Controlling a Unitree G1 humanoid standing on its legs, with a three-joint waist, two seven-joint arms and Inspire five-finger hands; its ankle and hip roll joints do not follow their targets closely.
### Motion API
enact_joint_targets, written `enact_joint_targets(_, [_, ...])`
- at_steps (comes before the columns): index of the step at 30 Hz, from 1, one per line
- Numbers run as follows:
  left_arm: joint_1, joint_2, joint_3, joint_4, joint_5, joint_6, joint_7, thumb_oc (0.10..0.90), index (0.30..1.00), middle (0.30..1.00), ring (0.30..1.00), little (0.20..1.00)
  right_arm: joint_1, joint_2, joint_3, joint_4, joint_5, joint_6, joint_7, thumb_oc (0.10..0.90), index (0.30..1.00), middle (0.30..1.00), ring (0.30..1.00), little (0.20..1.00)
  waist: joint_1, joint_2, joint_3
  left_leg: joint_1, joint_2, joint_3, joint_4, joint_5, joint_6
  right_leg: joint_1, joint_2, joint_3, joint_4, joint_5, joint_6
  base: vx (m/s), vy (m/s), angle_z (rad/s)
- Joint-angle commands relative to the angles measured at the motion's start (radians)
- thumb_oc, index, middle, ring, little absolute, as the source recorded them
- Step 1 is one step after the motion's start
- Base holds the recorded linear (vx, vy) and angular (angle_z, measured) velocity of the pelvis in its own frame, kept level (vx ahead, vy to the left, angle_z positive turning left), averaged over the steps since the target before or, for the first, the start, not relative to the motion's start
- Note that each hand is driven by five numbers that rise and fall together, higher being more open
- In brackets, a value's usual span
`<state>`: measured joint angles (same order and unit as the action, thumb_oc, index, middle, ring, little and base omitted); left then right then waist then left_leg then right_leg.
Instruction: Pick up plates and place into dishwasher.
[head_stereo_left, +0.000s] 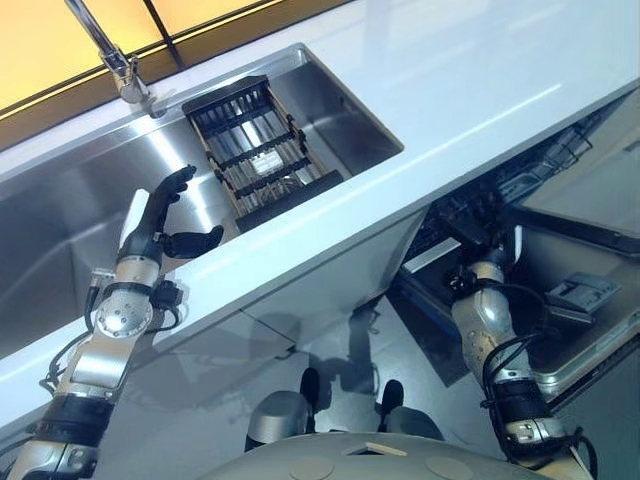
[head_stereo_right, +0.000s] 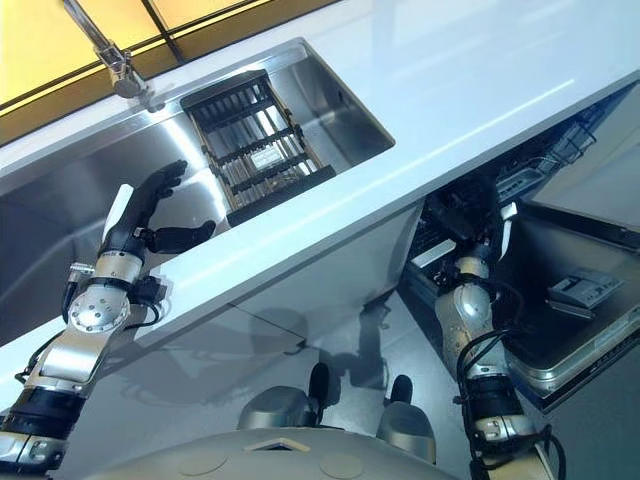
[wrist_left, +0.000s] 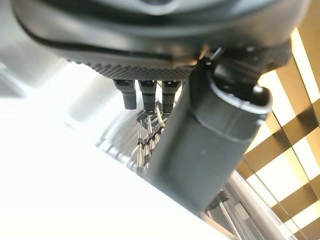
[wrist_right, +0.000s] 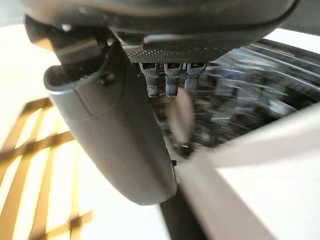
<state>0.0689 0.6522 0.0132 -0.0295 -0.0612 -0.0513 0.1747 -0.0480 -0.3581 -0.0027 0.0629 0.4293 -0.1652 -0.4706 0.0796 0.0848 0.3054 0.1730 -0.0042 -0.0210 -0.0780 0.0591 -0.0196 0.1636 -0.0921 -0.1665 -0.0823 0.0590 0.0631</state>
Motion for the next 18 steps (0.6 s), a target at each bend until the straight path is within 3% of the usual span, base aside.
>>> enact_joint_targets(1, [0.090,0.020,0.099,-0.008,0.010,-0.068,0.023,0.800,0.900,0.900,0.900,0.900,0.061,-0.130,-0.207,-0.142,-0.066,-0.082,0.025,0.800,0.900,0.900,0.900,0.900,-0.071,-0.065,-0.072,-0.069,-0.065,0.042,0.107,-0.093,0.060,-0.093,0.019,0.031,0.171,-0.067,0.054,-0.11,-0.055,-0.16])
enact_joint_targets(6, [0.113,0.047,0.176,-0.005,-0.011,-0.085,-0.011,0.800,0.900,0.900,0.900,0.900,0.168,-0.190,-0.352,-0.141,0.009,-0.081,0.092,0.800,0.900,0.900,0.900,0.900,-0.106,-0.095,-0.072,-0.071,-0.064,0.073,0.102,-0.099,0.060,-0.108,0.032,0.045,0.169,-0.062,0.063,-0.08,-0.056,-0.20])
enact_joint_targets(10, [0.093,0.052,0.173,0.010,-0.016,-0.092,-0.003,0.800,0.900,0.900,0.900,0.900,0.168,-0.200,-0.367,-0.117,-0.001,-0.086,0.059,0.800,0.900,0.900,0.900,0.900,-0.114,-0.104,-0.072,-0.072,-0.065,0.086,0.102,-0.101,0.059,-0.107,0.039,0.051,0.161,-0.061,0.062,-0.04,-0.027,-0.29])
enact_joint_targets(13, [0.067,0.057,0.161,0.027,-0.014,-0.096,0.000,0.800,0.900,0.900,0.900,0.900,0.161,-0.210,-0.373,-0.084,-0.056,-0.074,-0.018,0.800,0.900,0.900,0.900,0.900,-0.118,-0.108,-0.073,-0.074,-0.063,0.097,0.104,-0.104,0.058,-0.108,0.042,0.054,0.162,-0.062,0.062,-0.03,-0.034,-0.20])
enact_joint_targets(18, [0.037,0.084,0.158,0.044,-0.025,-0.089,-0.005,0.800,0.900,0.900,0.900,0.900,0.156,-0.225,-0.408,0.006,-0.037,-0.082,-0.168,0.800,0.900,0.900,0.900,0.900,-0.121,-0.109,-0.071,-0.082,-0.052,0.114,0.118,-0.110,0.058,-0.114,0.040,0.053,0.182,-0.074,0.062,-0.04,-0.062,-0.06])
